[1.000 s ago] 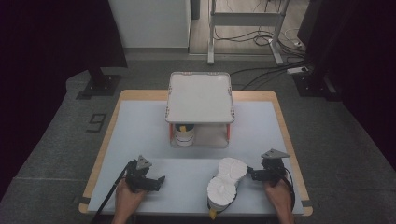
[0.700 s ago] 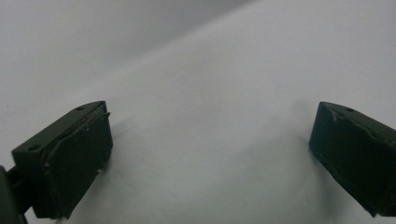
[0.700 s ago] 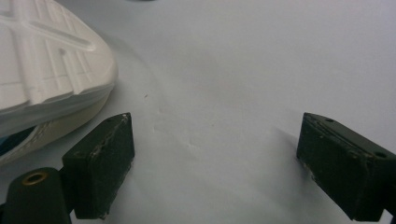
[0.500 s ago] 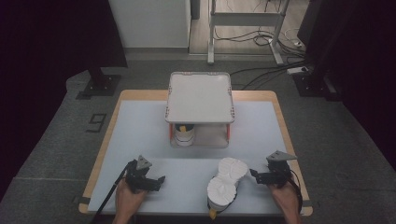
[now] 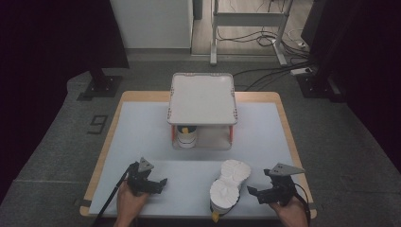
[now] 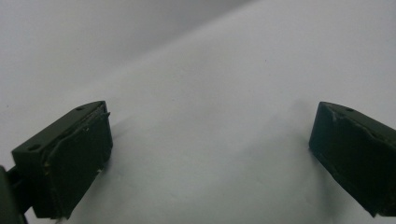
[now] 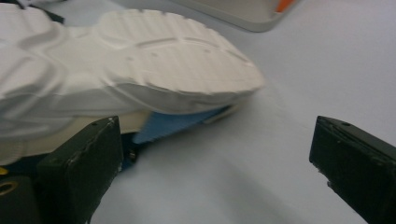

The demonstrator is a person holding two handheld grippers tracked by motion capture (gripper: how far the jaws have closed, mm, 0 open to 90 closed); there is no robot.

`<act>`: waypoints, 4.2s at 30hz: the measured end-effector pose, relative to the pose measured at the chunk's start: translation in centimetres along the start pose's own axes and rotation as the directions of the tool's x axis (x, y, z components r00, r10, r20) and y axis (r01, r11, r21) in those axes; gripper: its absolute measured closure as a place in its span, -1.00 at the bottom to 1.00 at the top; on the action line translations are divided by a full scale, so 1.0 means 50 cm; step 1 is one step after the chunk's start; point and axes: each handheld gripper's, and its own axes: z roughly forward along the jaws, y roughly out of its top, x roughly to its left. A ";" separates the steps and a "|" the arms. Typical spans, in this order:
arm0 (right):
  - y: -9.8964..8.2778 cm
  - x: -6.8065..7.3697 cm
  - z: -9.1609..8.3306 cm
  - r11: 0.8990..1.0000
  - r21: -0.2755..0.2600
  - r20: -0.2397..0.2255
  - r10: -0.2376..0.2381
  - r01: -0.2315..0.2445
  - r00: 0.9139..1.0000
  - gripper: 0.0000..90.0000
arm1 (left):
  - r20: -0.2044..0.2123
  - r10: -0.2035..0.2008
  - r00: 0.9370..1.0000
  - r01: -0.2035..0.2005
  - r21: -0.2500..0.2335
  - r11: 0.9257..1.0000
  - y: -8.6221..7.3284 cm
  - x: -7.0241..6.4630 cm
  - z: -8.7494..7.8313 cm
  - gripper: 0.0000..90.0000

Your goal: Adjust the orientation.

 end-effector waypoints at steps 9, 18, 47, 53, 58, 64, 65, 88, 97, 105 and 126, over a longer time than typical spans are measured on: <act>0.055 0.040 0.046 0.998 -0.019 -0.013 -0.065 0.065 0.998 -1.00 | -0.001 -0.002 1.000 0.002 -0.002 1.000 0.000 0.000 0.000 -1.00; 0.091 0.054 0.090 0.995 0.000 -0.020 -0.099 0.099 0.995 -0.99 | -0.030 -0.030 0.999 0.030 0.008 1.000 -0.033 0.037 -0.033 -1.00; 0.031 0.133 0.121 0.992 -0.010 -0.156 -0.124 0.124 0.980 -0.65 | -0.031 -0.040 0.999 0.040 0.004 0.999 -0.042 0.053 -0.040 -1.00; 0.036 0.148 0.150 0.989 -0.027 -0.200 -0.148 0.145 0.969 -0.24 | -0.031 -0.040 0.999 0.040 0.005 0.999 -0.042 0.053 -0.040 -1.00; 0.062 0.159 0.141 0.983 -0.050 -0.153 -0.180 0.174 0.972 -0.01 | -0.031 -0.039 0.999 0.040 0.006 0.999 -0.042 0.053 -0.040 -1.00; 0.104 0.158 0.147 0.980 -0.072 -0.152 -0.194 0.185 0.969 0.08 | -0.031 -0.040 0.999 0.040 0.005 0.999 -0.042 0.053 -0.040 -1.00; 0.110 0.158 0.149 0.980 -0.074 -0.155 -0.193 0.184 0.969 0.07 | -0.032 -0.040 0.999 0.040 0.005 0.999 -0.042 0.053 -0.039 -1.00; 0.188 0.187 0.164 0.982 -0.058 -0.278 -0.189 0.180 0.942 0.08 | -0.032 -0.043 0.999 0.043 0.004 0.999 -0.042 0.052 -0.039 -1.00; 0.232 0.231 0.226 0.981 -0.032 -0.343 -0.190 0.191 0.920 0.09 | -0.032 -0.040 0.999 0.041 0.005 0.999 -0.042 0.053 -0.040 -1.00; 0.263 0.267 0.299 0.975 0.010 -0.353 -0.203 0.220 0.913 0.09 | -0.032 -0.042 0.999 0.042 0.004 0.999 -0.042 0.052 -0.039 -1.00; 0.246 0.221 0.237 0.948 0.146 -0.378 -0.212 0.284 0.901 0.65 | -0.033 -0.039 0.999 0.039 0.006 0.999 -0.042 0.052 -0.040 -1.00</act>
